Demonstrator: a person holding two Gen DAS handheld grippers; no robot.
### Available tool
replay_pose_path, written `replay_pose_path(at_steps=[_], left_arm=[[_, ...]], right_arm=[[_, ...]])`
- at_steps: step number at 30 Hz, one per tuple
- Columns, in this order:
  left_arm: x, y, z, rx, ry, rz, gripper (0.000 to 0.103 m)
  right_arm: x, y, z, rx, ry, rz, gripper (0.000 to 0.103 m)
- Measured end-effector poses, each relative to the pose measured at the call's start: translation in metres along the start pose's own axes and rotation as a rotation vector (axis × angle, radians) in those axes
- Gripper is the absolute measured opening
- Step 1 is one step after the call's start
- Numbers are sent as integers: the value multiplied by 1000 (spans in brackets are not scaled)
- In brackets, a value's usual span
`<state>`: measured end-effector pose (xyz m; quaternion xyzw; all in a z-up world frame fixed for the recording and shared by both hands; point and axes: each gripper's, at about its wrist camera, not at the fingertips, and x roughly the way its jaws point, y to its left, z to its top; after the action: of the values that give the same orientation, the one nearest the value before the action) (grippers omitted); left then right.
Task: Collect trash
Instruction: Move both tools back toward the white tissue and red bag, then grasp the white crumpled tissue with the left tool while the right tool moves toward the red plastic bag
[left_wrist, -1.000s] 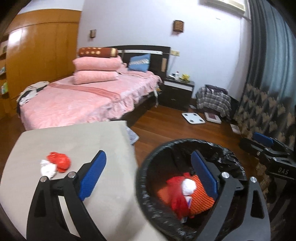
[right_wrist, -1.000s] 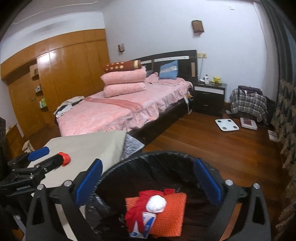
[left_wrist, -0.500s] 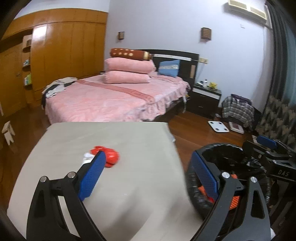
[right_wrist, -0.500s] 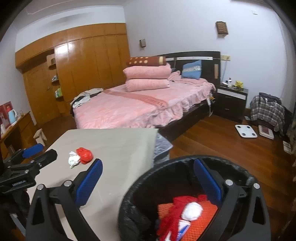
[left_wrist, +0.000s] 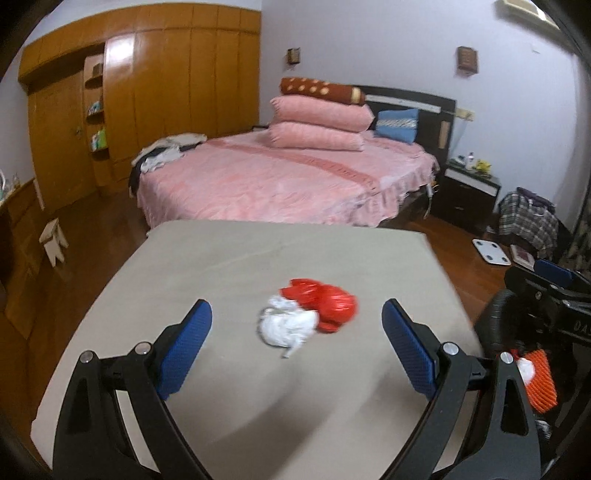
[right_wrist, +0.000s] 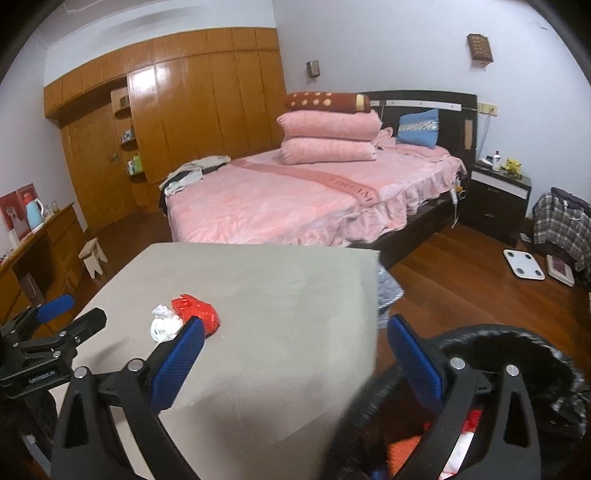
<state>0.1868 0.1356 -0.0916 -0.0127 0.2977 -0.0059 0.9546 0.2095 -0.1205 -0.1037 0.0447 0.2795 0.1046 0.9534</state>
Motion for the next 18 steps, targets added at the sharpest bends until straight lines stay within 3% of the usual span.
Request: replay_pose_path(at_steps=[6,9,15,18], left_arm=[[51,22,-1,-26,85,5,90],[76,26,-2,-15,129,0,81],[109,29,-11,-25,208,-44,78],[117,26,-16,-35,232,-64,72]], right_arm=[[46,17,2,-13,50,-8,97],[60,22,0,-25,62,-13,97],[84,23,0,-27,87,-18,97],[92,23,0,-28,95,-18,97]])
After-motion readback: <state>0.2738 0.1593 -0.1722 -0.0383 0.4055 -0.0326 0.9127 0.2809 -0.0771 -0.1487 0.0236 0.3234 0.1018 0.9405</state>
